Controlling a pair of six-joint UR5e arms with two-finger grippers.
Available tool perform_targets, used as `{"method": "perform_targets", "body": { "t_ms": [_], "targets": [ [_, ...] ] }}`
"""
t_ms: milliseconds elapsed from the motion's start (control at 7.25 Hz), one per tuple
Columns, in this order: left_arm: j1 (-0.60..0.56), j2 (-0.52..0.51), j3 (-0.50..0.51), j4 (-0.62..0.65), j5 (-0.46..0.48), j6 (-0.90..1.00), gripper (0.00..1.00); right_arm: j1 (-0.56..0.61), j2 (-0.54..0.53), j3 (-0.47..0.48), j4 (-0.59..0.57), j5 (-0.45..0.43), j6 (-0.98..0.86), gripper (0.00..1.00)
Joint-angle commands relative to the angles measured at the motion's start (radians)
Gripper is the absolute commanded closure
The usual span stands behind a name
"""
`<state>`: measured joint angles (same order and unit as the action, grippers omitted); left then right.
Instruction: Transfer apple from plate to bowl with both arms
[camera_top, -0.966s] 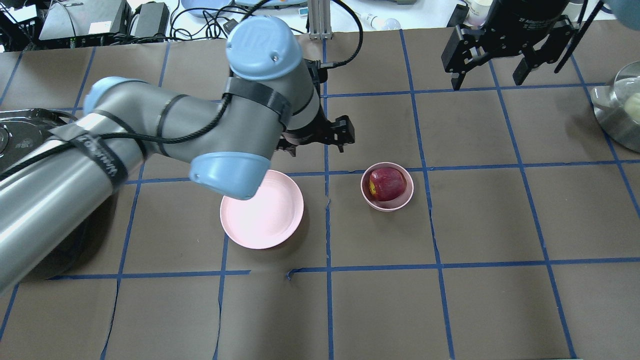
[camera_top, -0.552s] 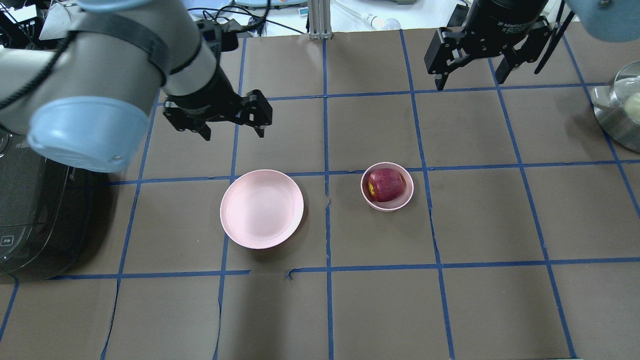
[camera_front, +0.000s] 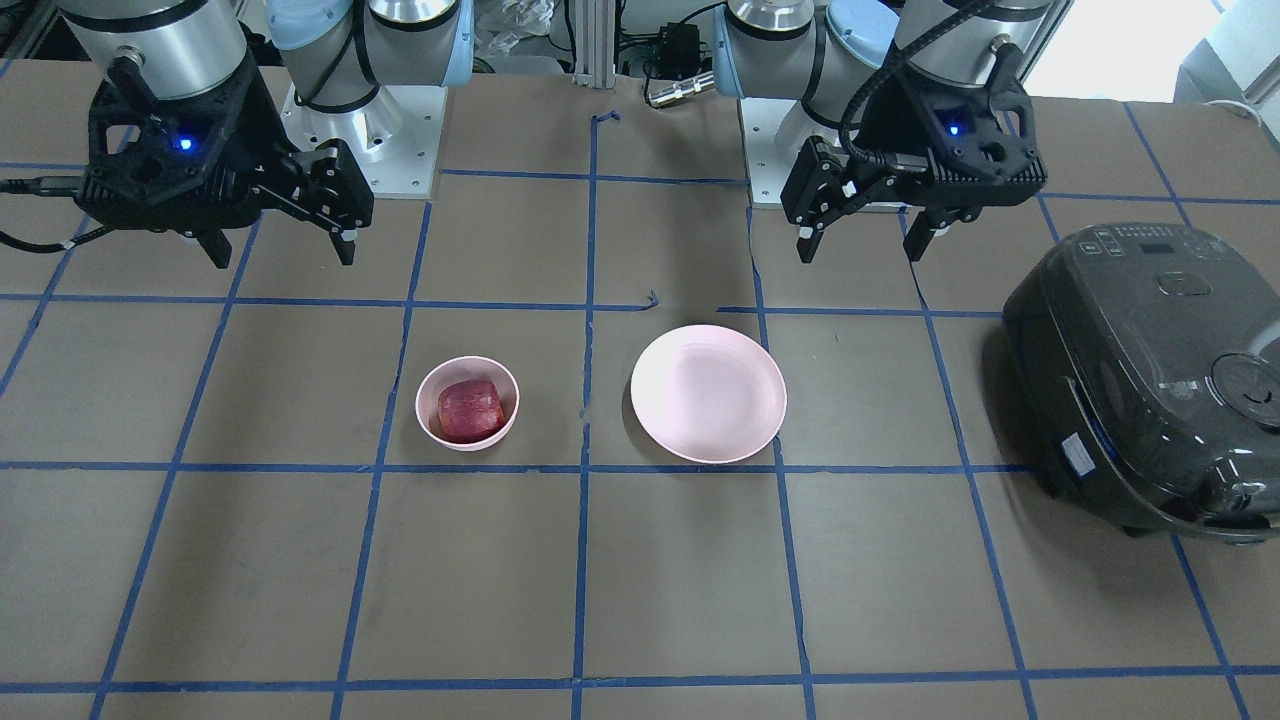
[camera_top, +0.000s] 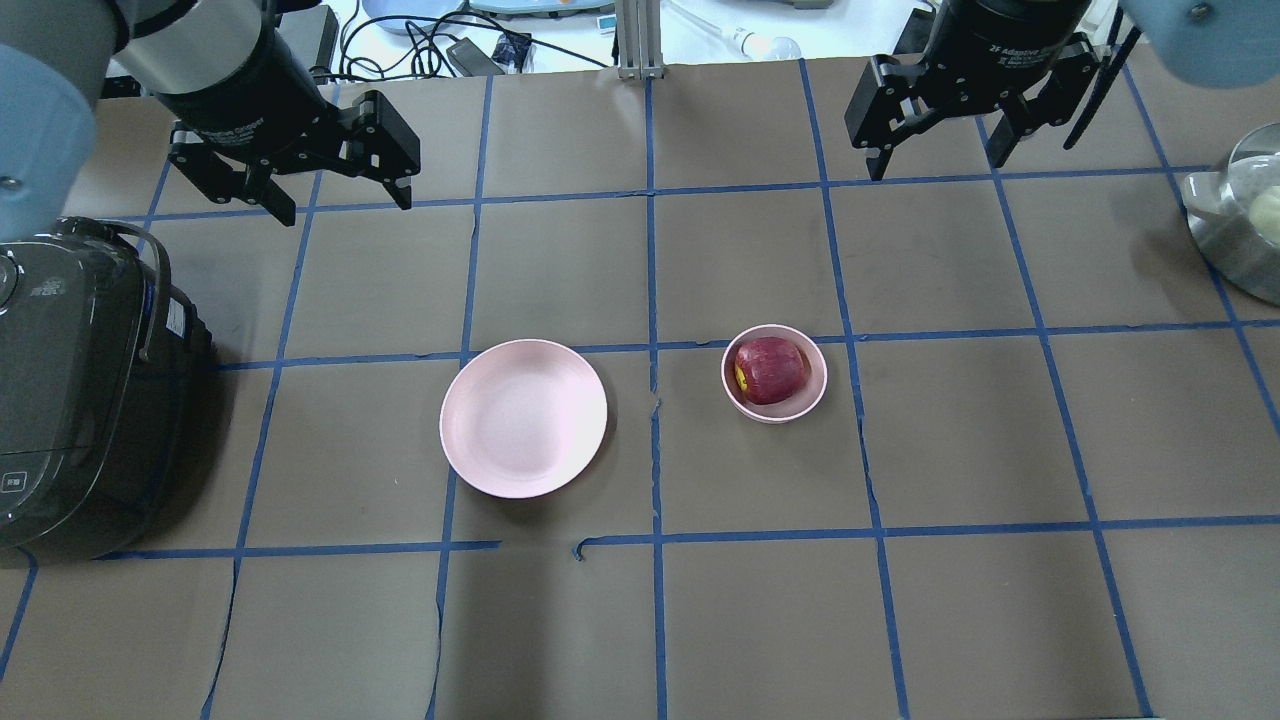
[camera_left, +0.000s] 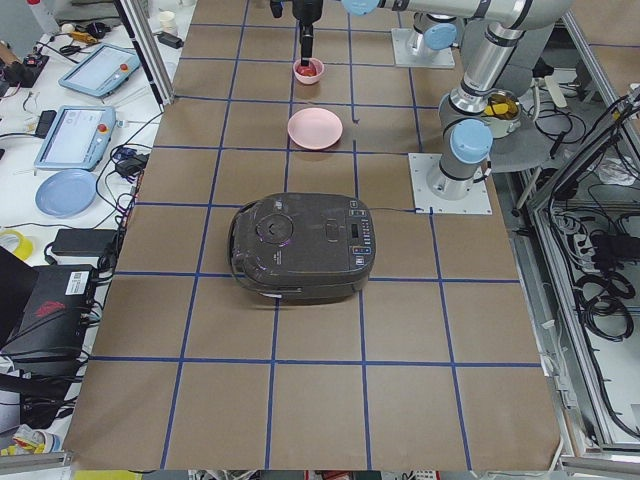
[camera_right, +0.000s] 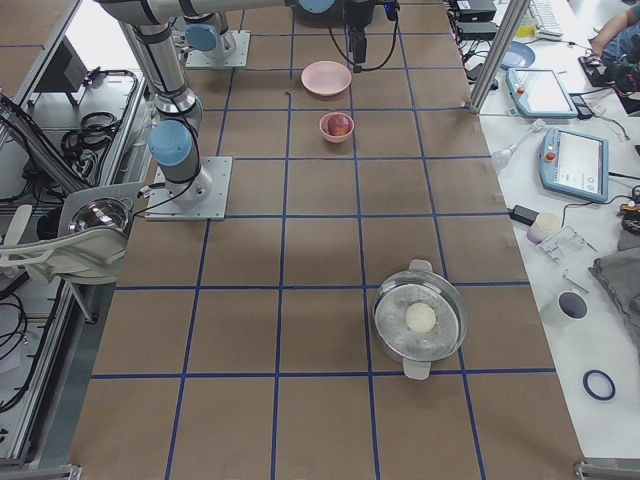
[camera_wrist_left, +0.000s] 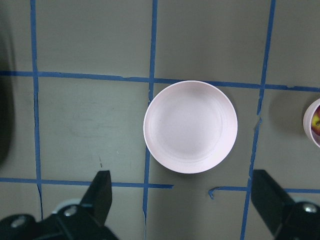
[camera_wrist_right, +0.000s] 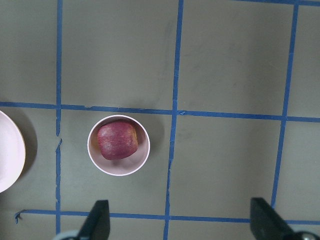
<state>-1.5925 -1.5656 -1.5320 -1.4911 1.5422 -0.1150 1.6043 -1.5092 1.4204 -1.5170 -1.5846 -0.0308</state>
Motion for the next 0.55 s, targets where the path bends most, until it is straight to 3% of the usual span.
{"method": "perform_targets", "body": {
  "t_ms": [0,414],
  "targets": [
    [0.003,-0.024,0.013,0.029,0.001,0.006,0.00,-0.001,0.000,0.000,-0.005,0.000,0.000,0.00],
    [-0.003,-0.008,0.012,-0.047,0.068,0.035,0.00,0.000,0.000,0.000,-0.005,0.000,0.000,0.00]
  ]
}}
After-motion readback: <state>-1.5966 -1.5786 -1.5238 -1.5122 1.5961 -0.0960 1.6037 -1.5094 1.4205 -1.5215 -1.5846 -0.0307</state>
